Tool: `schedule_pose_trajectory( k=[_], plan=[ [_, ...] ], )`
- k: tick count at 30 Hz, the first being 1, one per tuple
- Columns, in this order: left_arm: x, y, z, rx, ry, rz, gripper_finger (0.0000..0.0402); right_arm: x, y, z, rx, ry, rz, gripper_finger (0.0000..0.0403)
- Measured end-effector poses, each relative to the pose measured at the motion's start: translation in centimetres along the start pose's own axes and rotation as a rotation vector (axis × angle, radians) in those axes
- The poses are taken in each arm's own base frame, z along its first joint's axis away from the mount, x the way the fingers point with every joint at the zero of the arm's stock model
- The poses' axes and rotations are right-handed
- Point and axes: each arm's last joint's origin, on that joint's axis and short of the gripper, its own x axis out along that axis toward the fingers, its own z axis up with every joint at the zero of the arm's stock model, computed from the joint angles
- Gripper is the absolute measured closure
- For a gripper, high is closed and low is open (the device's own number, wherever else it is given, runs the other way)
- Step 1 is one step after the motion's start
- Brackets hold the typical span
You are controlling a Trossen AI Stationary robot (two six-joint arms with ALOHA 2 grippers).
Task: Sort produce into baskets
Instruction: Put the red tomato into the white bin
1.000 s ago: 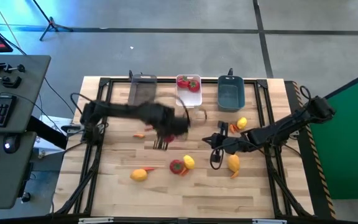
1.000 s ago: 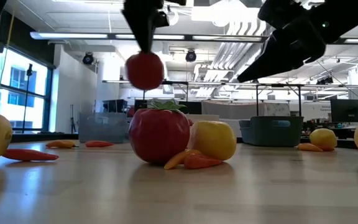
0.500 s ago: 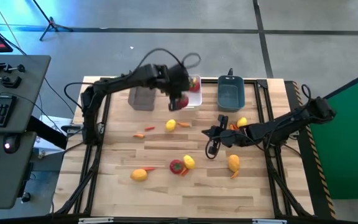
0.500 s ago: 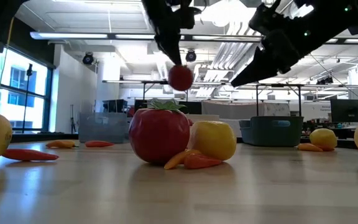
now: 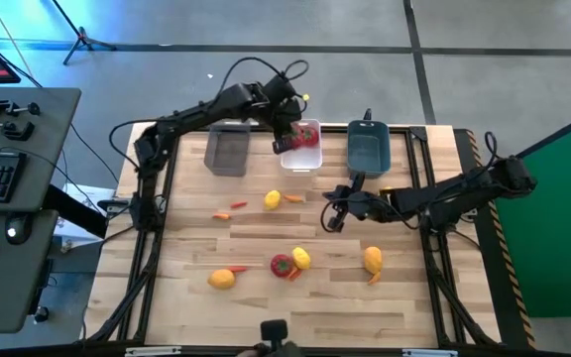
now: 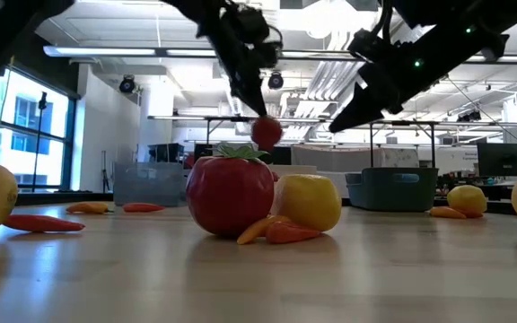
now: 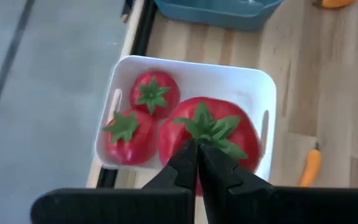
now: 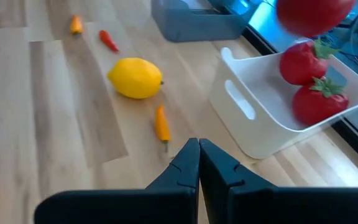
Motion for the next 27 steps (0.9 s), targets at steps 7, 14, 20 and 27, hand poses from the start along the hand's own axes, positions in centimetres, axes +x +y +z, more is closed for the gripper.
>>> schedule_pose_trajectory(
  k=[7, 14, 20, 27],
  plan=[
    [5.3, 0.7, -0.8, 0.020, 0.041, -0.053, 0.0401, 0.7, -1.3, 0.1, 0.029, 0.012, -0.047, 0.0403],
    [8.4, 1.5, -2.1, -0.012, 0.104, -0.091, 0.0401, 1.1, -2.2, 0.1, 0.040, 0.019, -0.078, 0.0403],
    [10.0, 1.9, -2.9, -0.012, 0.137, -0.107, 0.0401, 1.4, -2.8, 0.1, 0.060, 0.024, -0.097, 0.0403],
    [10.2, 1.5, -2.7, 0.037, 0.126, -0.122, 0.0398, 1.3, -2.7, 0.1, 0.061, 0.026, -0.080, 0.0403]
  ],
)
